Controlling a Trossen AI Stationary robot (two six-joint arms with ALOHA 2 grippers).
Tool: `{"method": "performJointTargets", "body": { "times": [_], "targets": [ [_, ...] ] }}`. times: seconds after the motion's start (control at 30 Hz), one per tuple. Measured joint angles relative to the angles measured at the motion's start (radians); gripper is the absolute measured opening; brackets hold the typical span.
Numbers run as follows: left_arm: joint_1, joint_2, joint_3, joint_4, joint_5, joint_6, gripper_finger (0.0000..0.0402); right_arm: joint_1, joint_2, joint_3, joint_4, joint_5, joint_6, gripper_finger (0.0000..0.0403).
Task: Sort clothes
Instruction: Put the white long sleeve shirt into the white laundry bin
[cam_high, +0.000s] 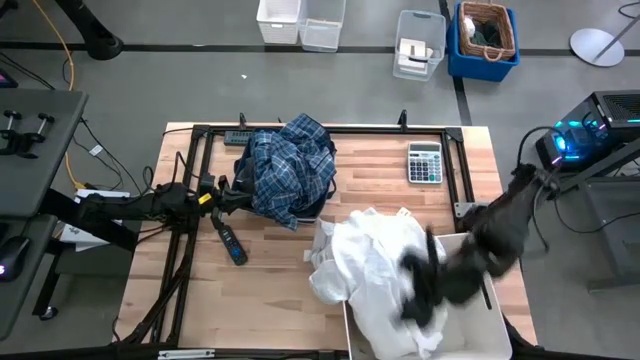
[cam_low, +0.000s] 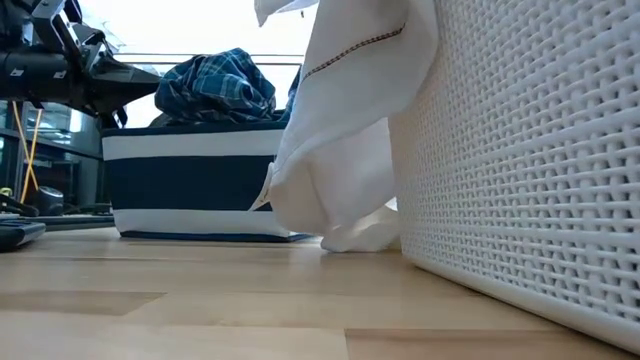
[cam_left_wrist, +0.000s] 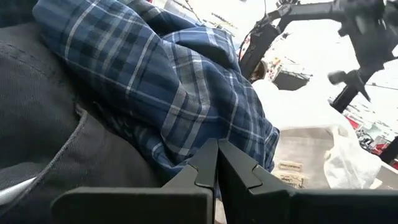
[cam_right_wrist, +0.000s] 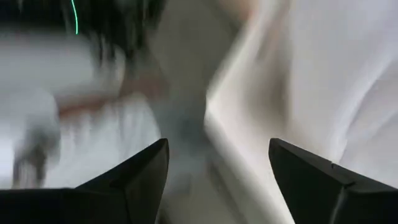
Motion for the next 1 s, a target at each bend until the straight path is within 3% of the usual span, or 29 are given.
{"method": "performJointTargets", "body": {
  "times": [0.13, 0.2, 0.3, 0.37, 0.5, 0.7, 0.87, 1.0],
  "targets": [
    [0.0, 0.0, 0.0, -0.006, 0.0, 0.0, 0.0001, -0.217, 0.0, 0.13, -0.349, 0.286, 0.049, 0.0272],
    [0.0, 0.0, 0.0, -0.006, 0.0, 0.0, 0.0001, -0.365, 0.0, 0.141, -0.47, 0.278, 0.047, 0.0272],
    [0.0, 0.0, 0.0, -0.006, 0.0, 0.0, 0.0001, -0.615, 0.002, 0.096, -0.478, 0.055, -0.192, 0.0272],
    [0.0, 0.0, 0.0, -0.006, 0.0, 0.0, 0.0001, -0.761, 0.013, 0.035, -0.393, -0.101, -0.337, 0.0272],
    [0.0, 0.0, 0.0, -0.006, 0.0, 0.0, 0.0001, -0.959, 0.079, -0.11, -0.239, -0.368, -0.522, 0.0272],
    [0.0, 0.0, 0.0, -0.006, 0.0, 0.0, 0.0001, -0.953, 0.235, -0.23, -0.078, -0.605, -0.695, 0.0272],
    [0.0, 0.0, 0.0, -0.007, 0.0, 0.0, 0.0001, -0.89, 0.346, -0.192, 0.081, -0.608, -0.773, 0.0272],
    [0.0, 0.0, 0.0, -0.006, 0.0, 0.0, 0.0, -0.867, 0.42, -0.154, 0.046, -0.581, -0.839, 0.0272]
  ]
}}
